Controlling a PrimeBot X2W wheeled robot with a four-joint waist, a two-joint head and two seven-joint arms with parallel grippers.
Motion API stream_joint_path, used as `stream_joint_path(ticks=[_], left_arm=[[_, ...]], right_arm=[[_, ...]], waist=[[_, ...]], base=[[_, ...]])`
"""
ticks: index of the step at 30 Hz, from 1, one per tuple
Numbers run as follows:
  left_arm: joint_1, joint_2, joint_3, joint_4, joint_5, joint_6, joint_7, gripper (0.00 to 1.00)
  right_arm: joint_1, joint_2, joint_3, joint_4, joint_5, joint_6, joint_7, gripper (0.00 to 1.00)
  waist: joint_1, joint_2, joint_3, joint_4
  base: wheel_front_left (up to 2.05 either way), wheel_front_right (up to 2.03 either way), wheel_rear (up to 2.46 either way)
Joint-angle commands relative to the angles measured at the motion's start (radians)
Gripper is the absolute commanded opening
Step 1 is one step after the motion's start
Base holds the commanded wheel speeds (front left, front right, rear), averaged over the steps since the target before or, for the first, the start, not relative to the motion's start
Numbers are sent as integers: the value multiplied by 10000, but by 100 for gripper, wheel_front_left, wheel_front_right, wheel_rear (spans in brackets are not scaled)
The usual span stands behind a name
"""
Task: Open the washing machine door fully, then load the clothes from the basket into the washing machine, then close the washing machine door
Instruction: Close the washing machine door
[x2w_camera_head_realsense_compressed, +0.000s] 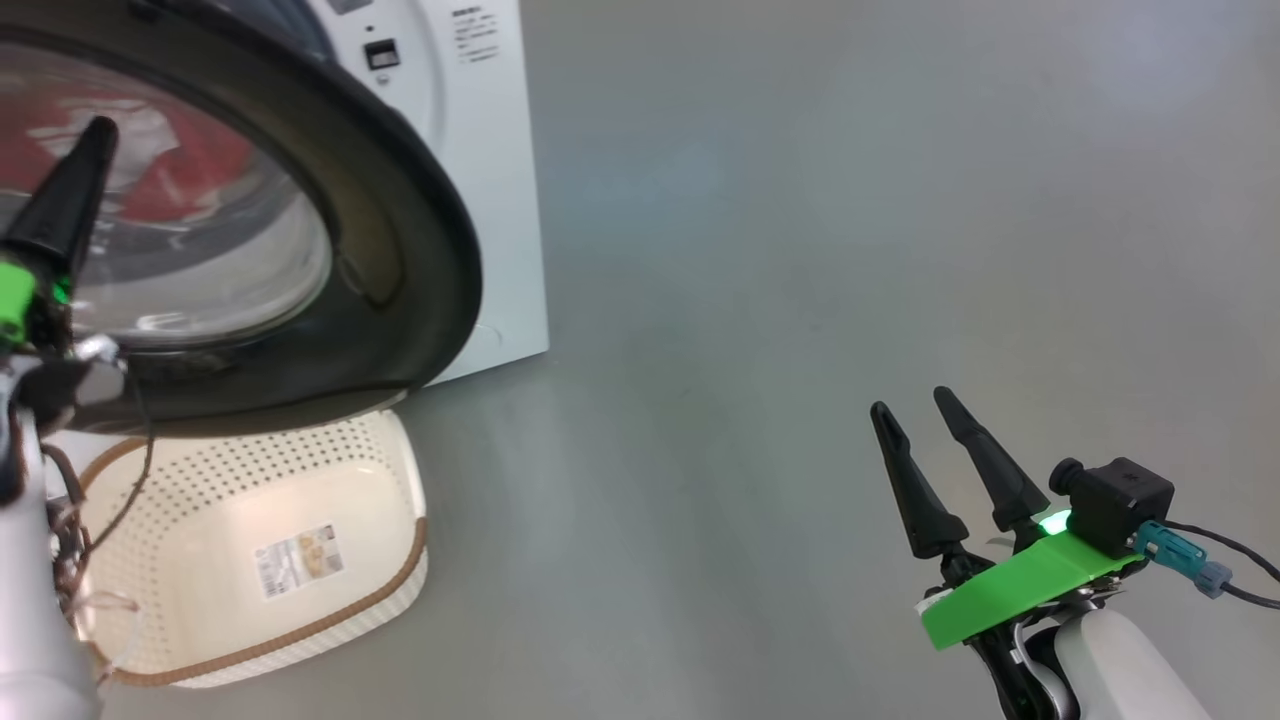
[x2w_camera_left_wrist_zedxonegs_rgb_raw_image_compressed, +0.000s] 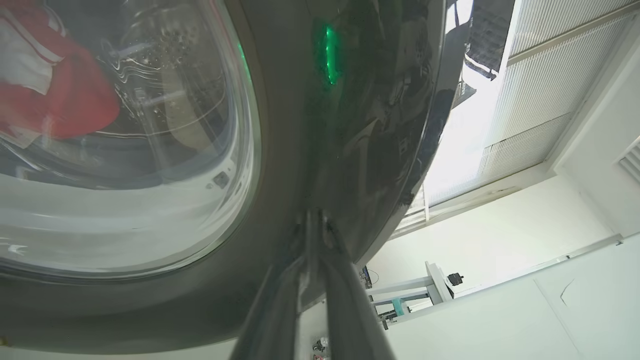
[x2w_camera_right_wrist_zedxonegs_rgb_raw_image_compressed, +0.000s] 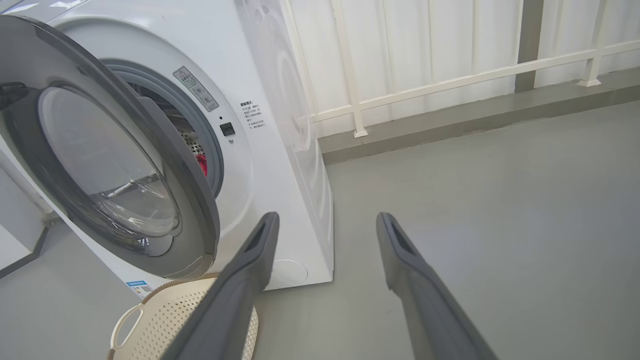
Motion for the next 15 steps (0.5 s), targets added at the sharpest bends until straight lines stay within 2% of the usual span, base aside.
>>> stream_joint_path(ticks=[1,8,13,15], left_arm=[[70,479,173,-422,129,-160,68,100],[912,793,-126,-1107,881,-696,-251,100],[1776,1215,-309,-1528,2107,-1087,-1094,100],[2111,1159,-316,-1691,2387,-1163,-1481,100]], right_arm=[[-163,-108,198,-211,-25,16,-48,100],[-167,-196,164,-205,-28,16,-48,100],[-184,-244,145,-196,-30,16,-48,100],[-173,-265,112,-205,-32,16,-48,100]], waist=[[0,0,-67,182],[0,0,-169,614],[0,0,-238,826],[0,0,-255,919]], base=[[0,0,0],[0,0,0],[0,0,0],[0,0,0]])
